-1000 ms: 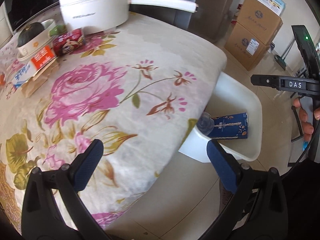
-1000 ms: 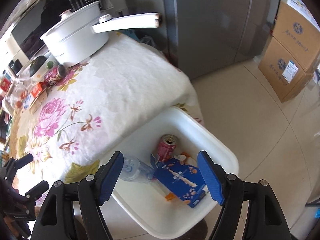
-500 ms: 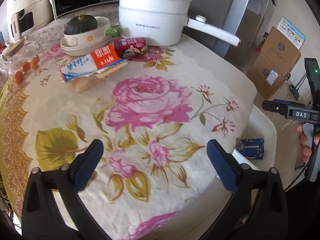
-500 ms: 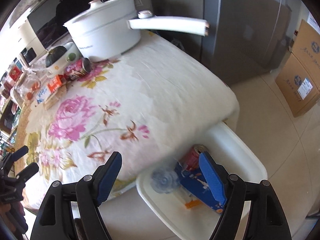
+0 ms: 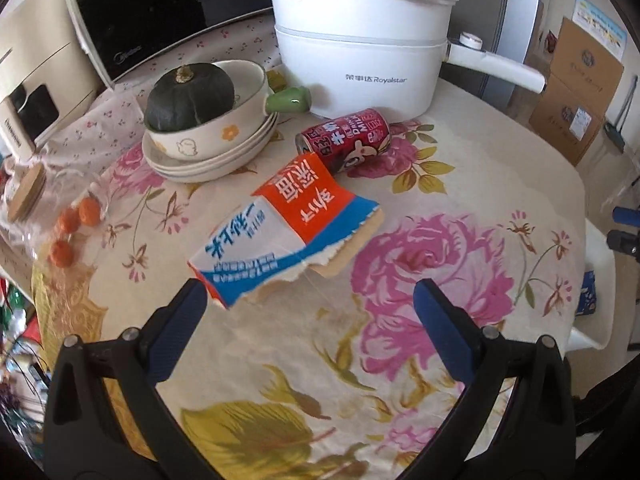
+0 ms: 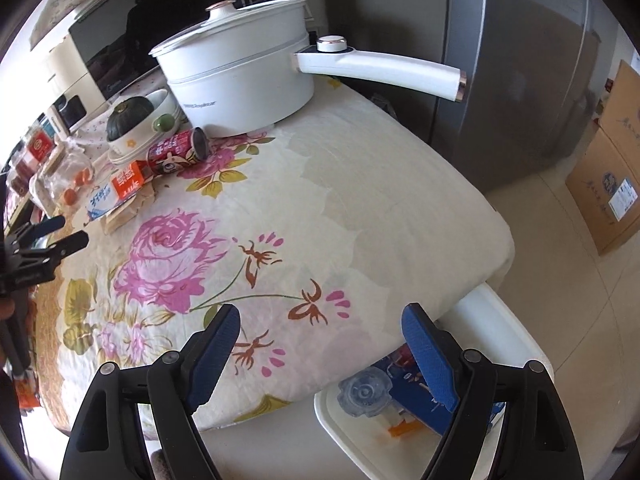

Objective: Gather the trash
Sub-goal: 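Grasp the white-and-orange milk carton on the table with the left tool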

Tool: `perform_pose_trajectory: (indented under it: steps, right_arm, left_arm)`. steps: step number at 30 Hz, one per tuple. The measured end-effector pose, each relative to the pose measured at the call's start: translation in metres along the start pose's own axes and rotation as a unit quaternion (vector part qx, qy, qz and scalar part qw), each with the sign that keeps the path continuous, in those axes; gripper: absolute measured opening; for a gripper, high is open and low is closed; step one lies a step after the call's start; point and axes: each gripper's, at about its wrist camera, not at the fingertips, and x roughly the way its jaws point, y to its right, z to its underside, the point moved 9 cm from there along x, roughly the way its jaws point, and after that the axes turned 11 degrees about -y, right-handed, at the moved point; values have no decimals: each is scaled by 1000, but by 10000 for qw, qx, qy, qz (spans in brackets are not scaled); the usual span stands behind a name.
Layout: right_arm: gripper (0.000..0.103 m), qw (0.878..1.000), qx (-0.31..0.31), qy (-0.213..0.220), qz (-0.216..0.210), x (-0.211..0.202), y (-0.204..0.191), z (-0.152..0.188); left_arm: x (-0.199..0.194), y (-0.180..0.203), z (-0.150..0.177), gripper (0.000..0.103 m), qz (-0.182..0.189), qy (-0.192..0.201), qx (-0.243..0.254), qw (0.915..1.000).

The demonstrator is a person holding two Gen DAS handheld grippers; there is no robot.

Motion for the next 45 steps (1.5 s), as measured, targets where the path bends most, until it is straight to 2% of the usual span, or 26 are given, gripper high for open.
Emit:
perform_pose_trajectory:
  steps: [5,10,13,19,24,28,29,32,35,37,40,43,45]
  right_arm:
    - [85,9999,77,-85,39,5,6,-2]
    - [85,9998,-80,-158,57,11,-3,-4]
    - [85,9995,-228,-157,133,13,-9,-4]
    - [85,9989,-358,-178,243,19,-14,-2]
    - [85,9988,-396,-182,220,18,-17,3]
    - [85,9987,-432,-143,216,16,-20,4]
    - [85,9988,-424,-141,214,16,-19,3]
    - [85,9988,-406,-164,229,18,-17,2]
    - [85,9984,-439,-213,294,22,-16,3]
    - [85,9981,-468,-240,327,24,-17,4]
    - [85,9978,-507,-255,336,25,-17,4]
    - [85,9976,-534,-259,365,26,-17,4]
    - [85,9973,-557,-274,400,28,-17,3]
  left_arm:
    - [32,-7,-18,102,-75,-410,598,9973]
    - [54,-12,-26,102,13,-700,745,9948]
    - [53,-15,-29,102,197,-551,490,9971]
    - [42,-22,-21,95,556,-171,-290,9979]
    - [35,-23,-11,94,696,1,-444,9966]
    - [20,-29,-20,95,1392,223,-700,9875]
    - [15,-31,-23,95,1453,287,-694,9865]
    - [9,-43,-32,96,1168,334,-580,9909]
    - [21,-59,-40,96,804,160,-626,9947]
    - [34,-69,-43,96,695,24,-775,9946]
    - [51,-74,-39,96,814,-131,-883,9927]
    - [64,-64,-30,95,948,-245,-758,9923]
    - [72,-58,-21,85,1043,-317,-731,9913]
